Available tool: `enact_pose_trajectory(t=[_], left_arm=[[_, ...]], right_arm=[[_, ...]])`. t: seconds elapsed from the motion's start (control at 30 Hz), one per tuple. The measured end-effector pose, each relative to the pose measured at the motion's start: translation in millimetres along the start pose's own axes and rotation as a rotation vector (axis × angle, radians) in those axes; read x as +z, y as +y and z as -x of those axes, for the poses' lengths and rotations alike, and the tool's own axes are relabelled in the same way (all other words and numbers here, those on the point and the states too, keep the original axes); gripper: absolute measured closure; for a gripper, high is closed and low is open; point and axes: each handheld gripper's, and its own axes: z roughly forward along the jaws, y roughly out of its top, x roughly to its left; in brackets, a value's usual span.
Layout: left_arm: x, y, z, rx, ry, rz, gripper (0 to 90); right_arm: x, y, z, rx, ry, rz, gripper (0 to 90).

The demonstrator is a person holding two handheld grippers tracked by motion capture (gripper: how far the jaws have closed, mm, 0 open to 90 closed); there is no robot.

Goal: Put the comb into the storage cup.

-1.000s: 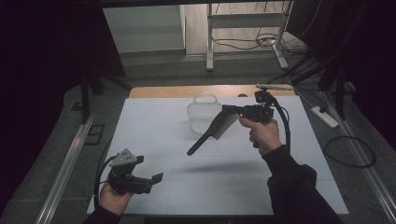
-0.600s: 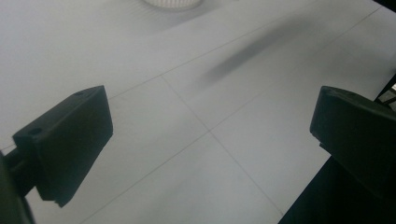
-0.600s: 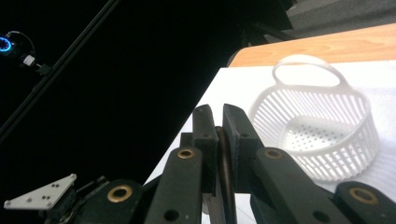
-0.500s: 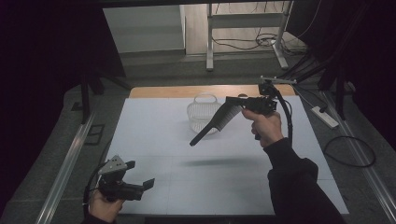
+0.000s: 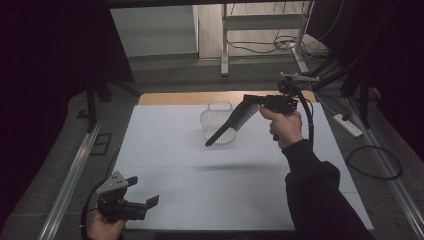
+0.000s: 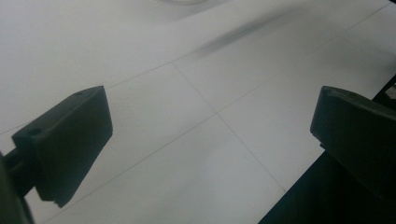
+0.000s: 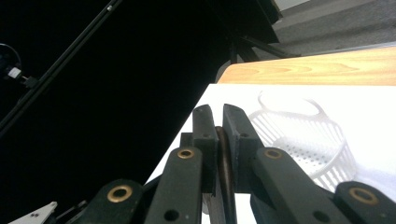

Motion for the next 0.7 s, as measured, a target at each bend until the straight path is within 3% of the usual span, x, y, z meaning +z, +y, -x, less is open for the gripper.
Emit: enact_pose_trajectory(t=[0.7], left_arm=[[-1.8,-2.5,0.8,0.008,0.019,-0.014,0.0]], right_arm=[[4.4,29.2,5.6,-0.006,-0.071,0.061,84.2]])
